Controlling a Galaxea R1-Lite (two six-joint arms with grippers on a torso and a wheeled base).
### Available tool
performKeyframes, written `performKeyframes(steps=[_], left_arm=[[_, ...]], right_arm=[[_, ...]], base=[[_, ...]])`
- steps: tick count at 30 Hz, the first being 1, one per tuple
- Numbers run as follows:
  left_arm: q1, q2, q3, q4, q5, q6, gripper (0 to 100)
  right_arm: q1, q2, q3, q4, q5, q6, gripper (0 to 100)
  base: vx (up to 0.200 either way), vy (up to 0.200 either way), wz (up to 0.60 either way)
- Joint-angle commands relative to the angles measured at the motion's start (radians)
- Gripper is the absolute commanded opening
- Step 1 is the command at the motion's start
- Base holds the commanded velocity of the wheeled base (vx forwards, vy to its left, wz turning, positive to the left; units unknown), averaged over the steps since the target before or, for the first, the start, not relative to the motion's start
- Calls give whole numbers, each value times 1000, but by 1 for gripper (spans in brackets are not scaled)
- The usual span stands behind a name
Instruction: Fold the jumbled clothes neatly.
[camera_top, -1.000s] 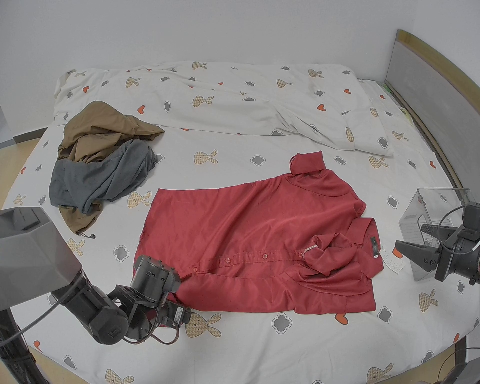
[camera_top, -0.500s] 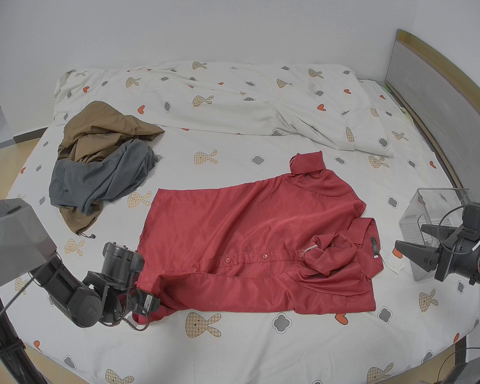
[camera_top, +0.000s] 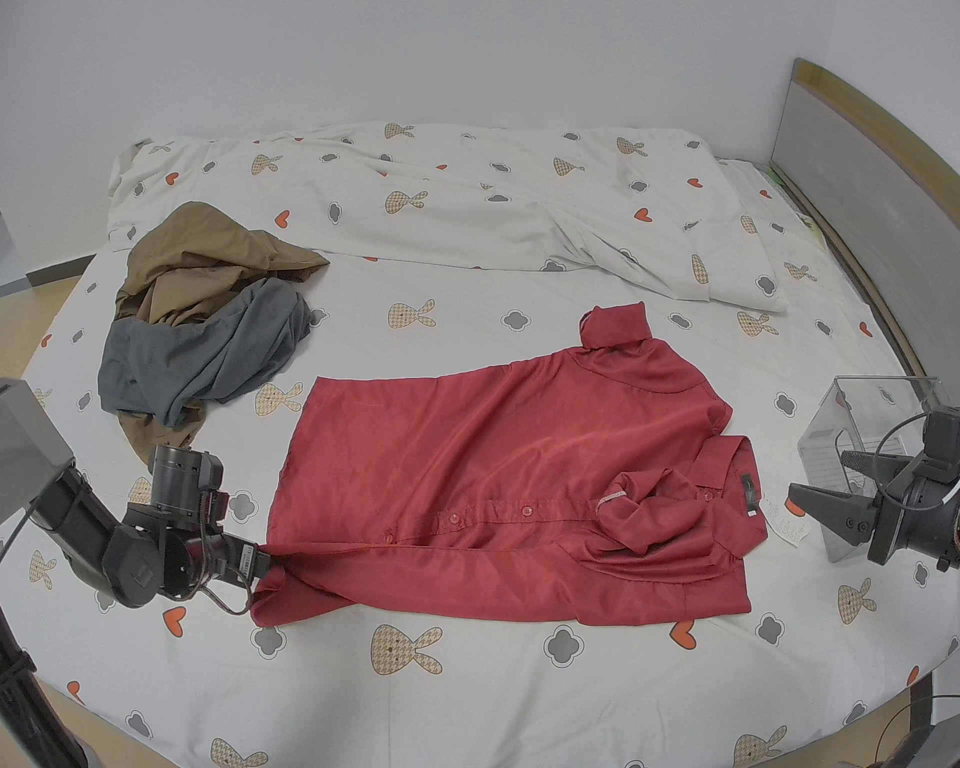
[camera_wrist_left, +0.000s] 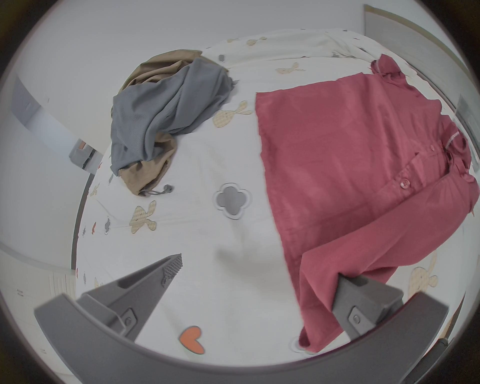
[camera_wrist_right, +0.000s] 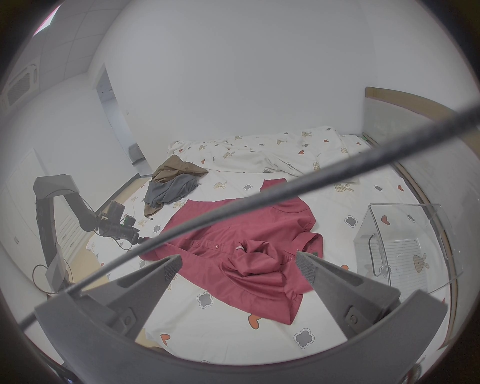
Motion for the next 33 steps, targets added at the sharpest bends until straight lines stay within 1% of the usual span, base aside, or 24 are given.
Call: performKeyframes(steps=[1, 5, 10, 11, 12, 13, 15, 17, 18, 19, 20, 21, 22, 23, 24, 25, 26, 27, 28, 29, 30, 31, 32, 33], left_arm=[[48, -2, -7, -2, -15, 19, 100], [49, -76, 31, 0, -98, 25, 100], [51, -160, 74, 12, -335, 23, 100], [53, -165, 79, 13, -358, 22, 100], [53, -165, 79, 13, -358, 22, 100], [63, -165, 85, 29, -404, 23, 100], [71, -160, 90, 39, -417, 23, 100], [79, -165, 102, 44, -458, 23, 100], [83, -171, 110, 44, -498, 22, 100], [83, -171, 110, 44, -498, 22, 100], [102, -198, 122, 46, -593, 17, 100], [112, -212, 122, 47, -639, 14, 100], [122, -232, 123, 49, -699, 0, 100], [125, -252, 122, 55, -746, -20, 100], [126, -266, 120, 62, -771, -38, 100], [126, -298, 117, 78, -812, -77, 100], [126, -335, 113, 96, -852, -126, 100], [126, -335, 113, 96, -852, -126, 100], [126, -390, 105, 121, -921, -195, 100], [125, -439, 82, 145, -993, -273, 100], [125, -467, 62, 164, -1019, -317, 100], [125, -474, 54, 171, -1023, -331, 100], [125, -511, 16, 220, -1030, -393, 100], [120, -543, -27, 277, -1033, -452, 100]], right_arm=[[-1, 5, 1, 0, 0, 0, 100], [-1, 8, 3, 0, 0, 0, 100], [1, 8, 3, 0, 0, 0, 100], [-1, 8, 3, 1, 0, 0, 100], [-1, 8, 3, 1, 0, 0, 100], [-1, 14, 6, 3, 0, 1, 100], [-5, 39, 18, 0, 3, 4, 100], [-21, 105, 29, 0, 39, 44, 100], [-39, 148, 35, -2, 77, 84, 100], [-39, 148, 35, -2, 77, 84, 100], [-103, 230, 41, -5, 206, 153, 100], [-134, 263, 41, -6, 270, 164, 100], [-205, 329, 26, -8, 391, 150, 100], [-268, 382, 4, -11, 488, 121, 100], [-301, 414, -8, -16, 539, 92, 100], [-356, 473, -28, -22, 611, 27, 100], [-404, 539, -48, -23, 657, -45, 100], [-404, 539, -48, -23, 657, -45, 100], [-444, 635, -82, -23, 686, -143, 100], [-459, 720, -111, -22, 689, -224, 100], [-464, 760, -125, -22, 689, -258, 100], [-465, 772, -129, -22, 689, -266, 100], [-462, 819, -145, -23, 688, -287, 100], [-458, 852, -162, -26, 688, -287, 100]], base=[[0, 0, 0], [0, 0, 0], [0, 0, 0], [0, 0, 0], [0, 0, 0], [0, 0, 0], [0, 0, 0], [0, 0, 0], [0, 0, 0], [0, 0, 0], [0, 0, 0], [0, 0, 0], [0, 0, 0], [0, 0, 0], [0, 0, 0], [0, 0, 0], [0, 0, 0], [0, 0, 0], [0, 0, 0], [0, 0, 0], [0, 0, 0], [0, 0, 0], [0, 0, 0], [0, 0, 0]])
